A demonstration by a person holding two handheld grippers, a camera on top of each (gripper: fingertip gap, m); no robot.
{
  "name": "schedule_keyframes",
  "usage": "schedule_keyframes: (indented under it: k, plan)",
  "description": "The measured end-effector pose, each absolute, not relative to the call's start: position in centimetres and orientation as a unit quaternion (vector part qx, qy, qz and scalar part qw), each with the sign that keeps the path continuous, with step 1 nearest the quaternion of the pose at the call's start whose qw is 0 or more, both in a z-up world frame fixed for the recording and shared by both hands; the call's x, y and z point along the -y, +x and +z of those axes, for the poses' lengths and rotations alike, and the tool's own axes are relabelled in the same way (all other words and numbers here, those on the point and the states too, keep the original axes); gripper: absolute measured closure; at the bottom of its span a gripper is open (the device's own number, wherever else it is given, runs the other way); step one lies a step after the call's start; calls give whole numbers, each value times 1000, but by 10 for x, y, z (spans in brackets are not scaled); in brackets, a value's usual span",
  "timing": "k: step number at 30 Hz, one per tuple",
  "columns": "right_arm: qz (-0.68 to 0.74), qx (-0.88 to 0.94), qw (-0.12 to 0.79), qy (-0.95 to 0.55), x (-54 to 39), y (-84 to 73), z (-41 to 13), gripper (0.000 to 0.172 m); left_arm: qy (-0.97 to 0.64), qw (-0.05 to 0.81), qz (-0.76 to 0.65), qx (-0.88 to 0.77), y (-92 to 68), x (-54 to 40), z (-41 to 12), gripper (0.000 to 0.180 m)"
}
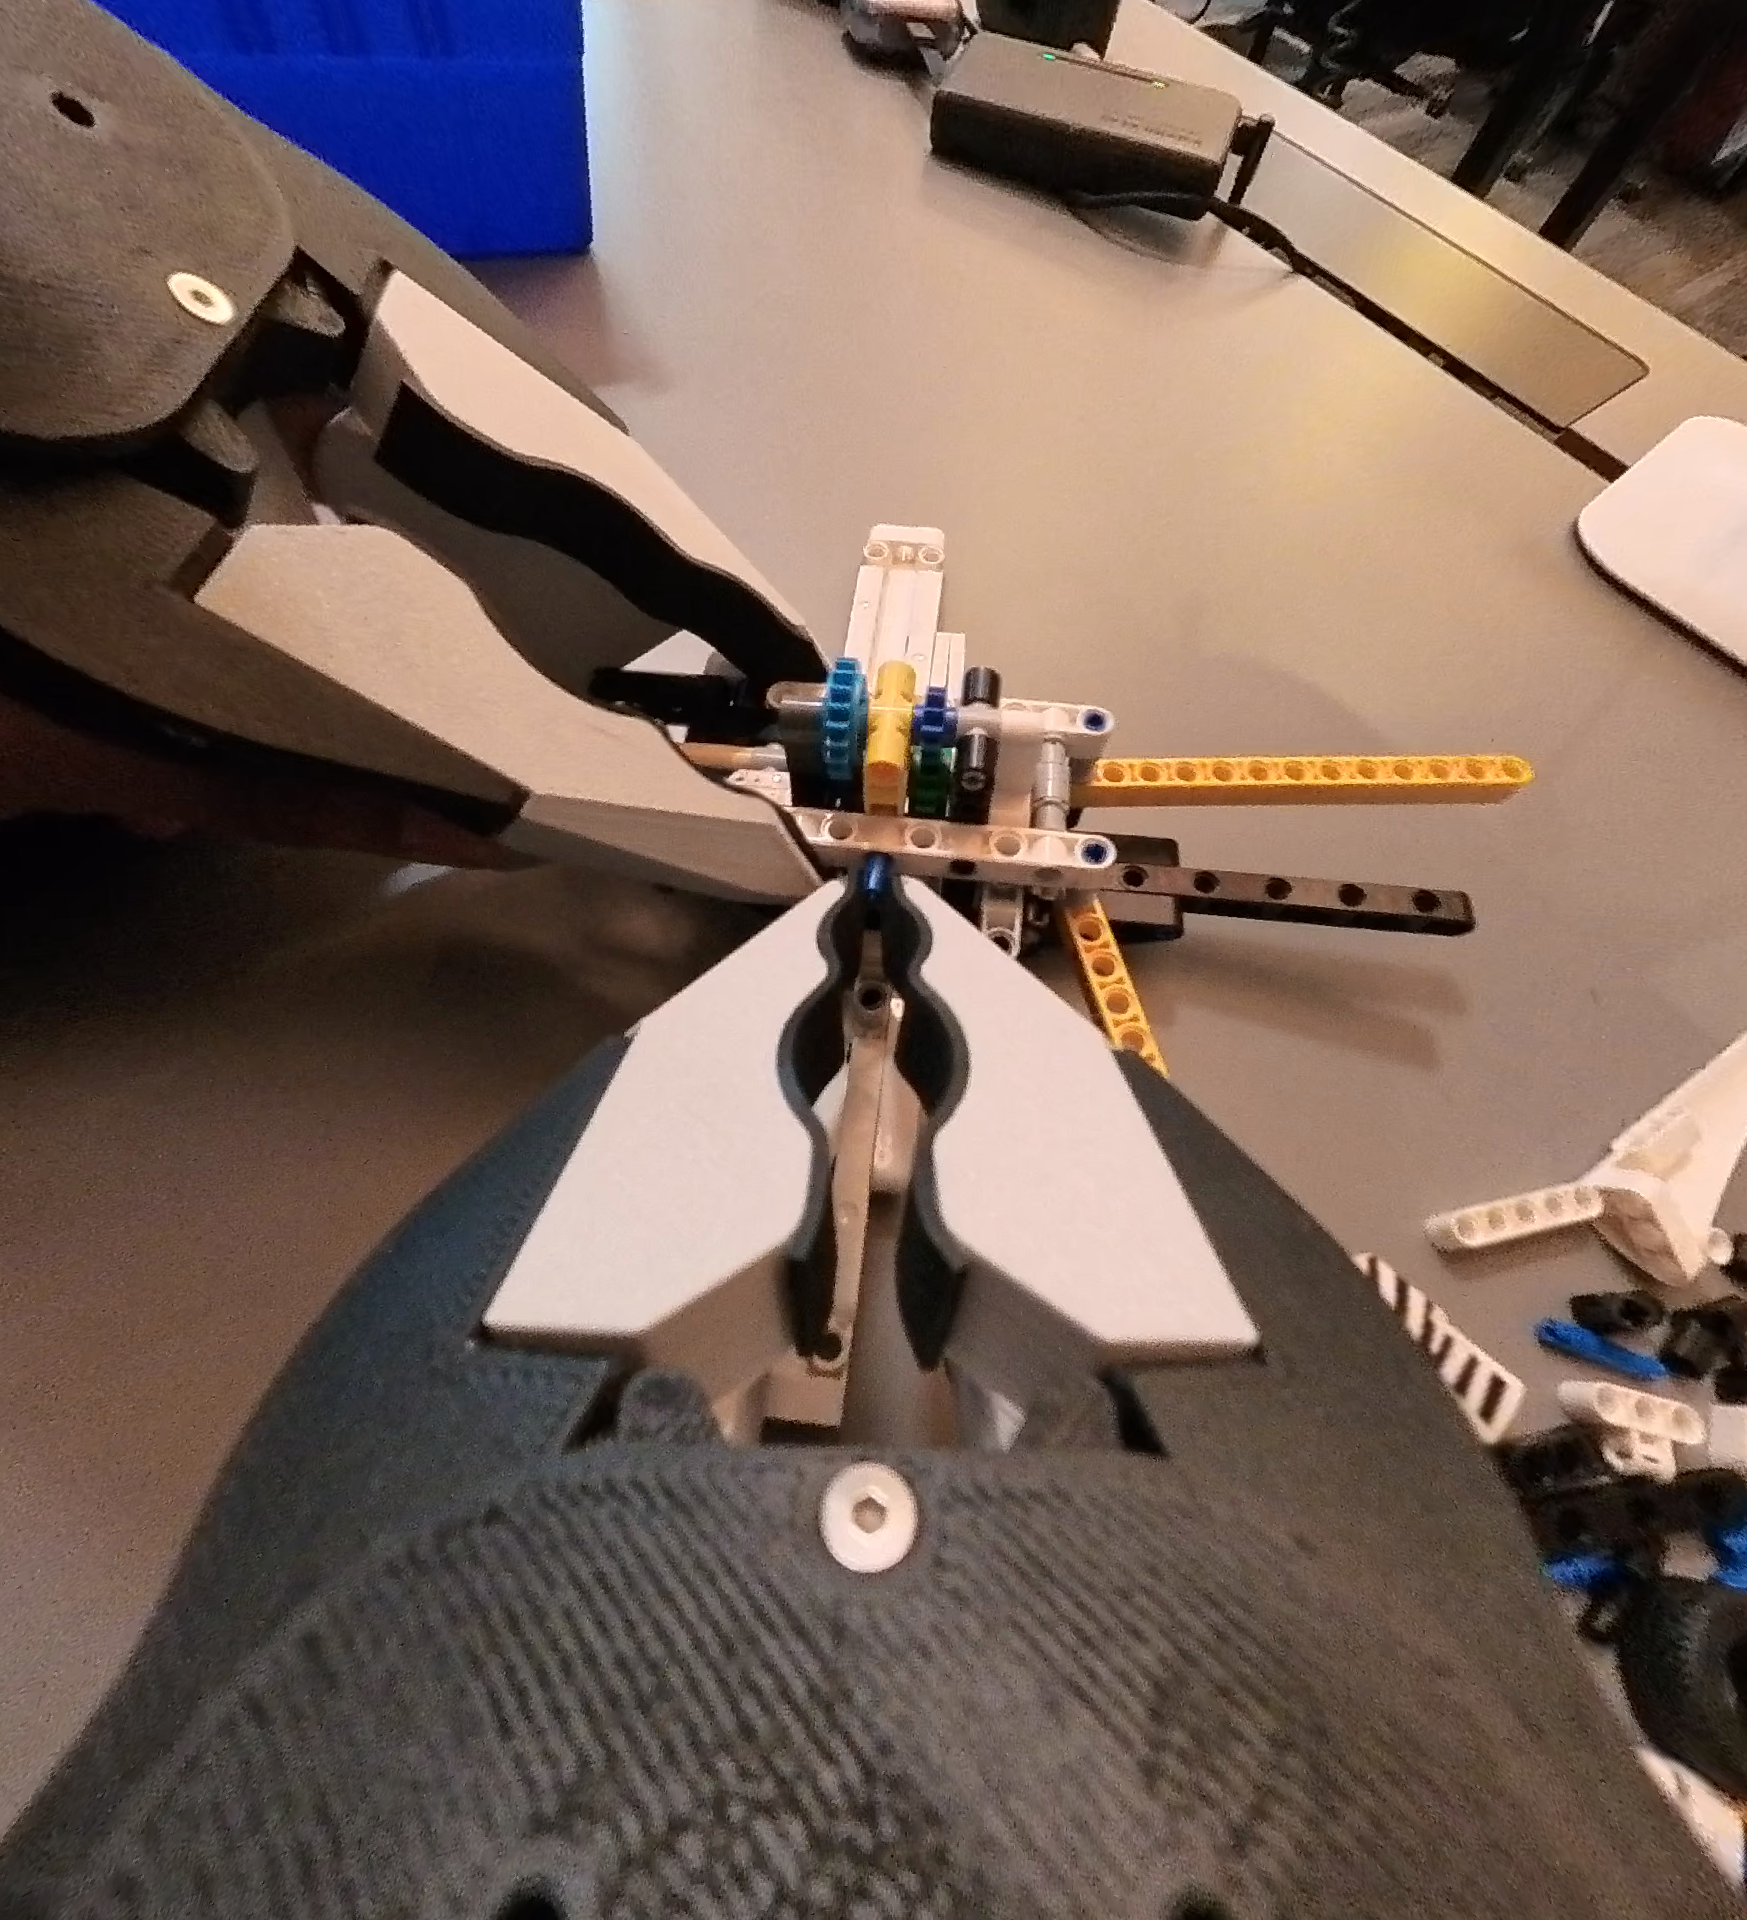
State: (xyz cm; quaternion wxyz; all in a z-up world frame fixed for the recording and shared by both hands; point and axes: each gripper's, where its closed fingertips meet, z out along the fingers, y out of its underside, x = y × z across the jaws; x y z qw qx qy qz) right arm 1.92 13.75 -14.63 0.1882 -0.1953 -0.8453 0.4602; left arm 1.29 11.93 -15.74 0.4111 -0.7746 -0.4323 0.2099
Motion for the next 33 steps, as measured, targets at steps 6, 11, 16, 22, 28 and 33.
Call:
schedule_keyframes:
  k: [6,11,16,22,28,33]
  plan:
    - [474,837,184,-202,-162,43,-146,172,-709,419,214,525,-7,-52,-155,139]
    - [555,787,139,-229,-174,31,-122,172,-736,408,236,486,-5,-74,-154,138]
    - [564,790,164,-177,-150,23,-111,151,-750,403,238,468,-3,-82,-155,137]
    - [512,826,174,-160,-124,10,-131,142,-747,420,225,463,0,-86,-152,137]
    - [501,836,134,-179,-111,5,-136,158,-757,413,225,455,2,-90,-155,138]
    - [465,859,123,-175,-105,4,-152,167,-760,411,220,453,3,-91,-157,137]
